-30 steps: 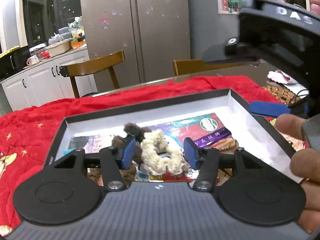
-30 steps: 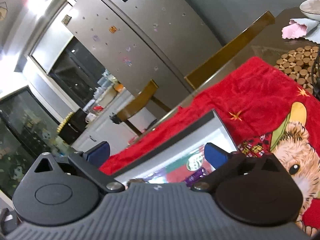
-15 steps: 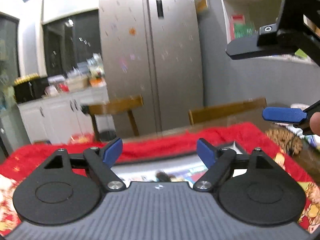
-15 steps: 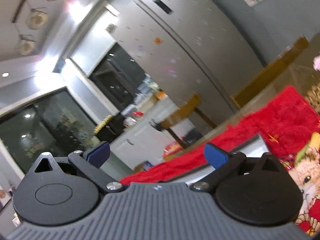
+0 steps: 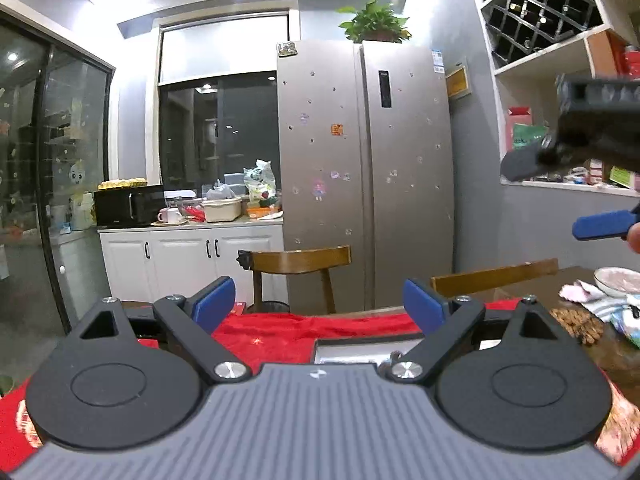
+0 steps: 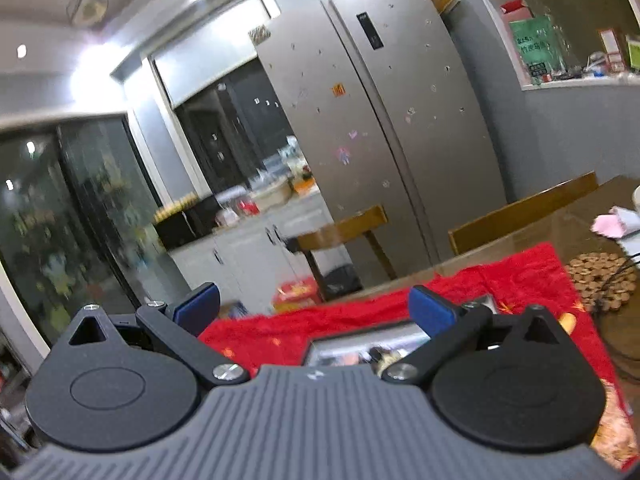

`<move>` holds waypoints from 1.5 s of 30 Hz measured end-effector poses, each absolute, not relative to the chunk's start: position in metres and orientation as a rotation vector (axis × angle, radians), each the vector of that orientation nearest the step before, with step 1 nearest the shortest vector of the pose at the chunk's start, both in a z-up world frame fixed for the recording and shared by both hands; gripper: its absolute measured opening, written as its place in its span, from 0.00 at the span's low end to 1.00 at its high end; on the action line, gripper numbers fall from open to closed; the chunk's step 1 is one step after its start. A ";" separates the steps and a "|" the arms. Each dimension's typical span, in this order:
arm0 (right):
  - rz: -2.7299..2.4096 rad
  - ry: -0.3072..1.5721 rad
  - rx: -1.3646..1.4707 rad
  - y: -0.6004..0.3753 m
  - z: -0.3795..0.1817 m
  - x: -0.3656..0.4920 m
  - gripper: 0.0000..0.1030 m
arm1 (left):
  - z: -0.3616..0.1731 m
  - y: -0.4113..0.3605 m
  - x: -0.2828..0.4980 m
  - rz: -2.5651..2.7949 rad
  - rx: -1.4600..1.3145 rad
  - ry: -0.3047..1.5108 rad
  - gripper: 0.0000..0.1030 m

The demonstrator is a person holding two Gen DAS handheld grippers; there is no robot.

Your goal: Organize objects

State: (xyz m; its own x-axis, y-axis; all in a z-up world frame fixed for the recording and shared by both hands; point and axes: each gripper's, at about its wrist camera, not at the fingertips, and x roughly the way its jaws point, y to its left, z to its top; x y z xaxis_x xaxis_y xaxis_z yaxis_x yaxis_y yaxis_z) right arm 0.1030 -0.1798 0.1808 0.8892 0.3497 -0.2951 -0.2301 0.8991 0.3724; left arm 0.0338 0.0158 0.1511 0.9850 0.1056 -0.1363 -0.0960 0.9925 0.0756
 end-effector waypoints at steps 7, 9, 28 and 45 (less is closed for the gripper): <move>0.189 0.330 0.268 -0.185 0.112 0.057 1.00 | 0.115 0.049 -0.022 0.016 -0.076 0.241 0.98; 0.160 0.408 0.246 -0.184 0.088 0.060 1.00 | 0.093 0.046 -0.024 -0.004 -0.064 0.274 0.98; -0.007 0.667 -0.047 -0.150 -0.021 0.059 1.00 | -0.006 0.045 0.015 0.024 0.054 0.475 0.98; 0.047 0.674 -0.046 -0.147 -0.021 0.061 1.00 | -0.012 0.044 0.023 0.002 0.032 0.552 0.98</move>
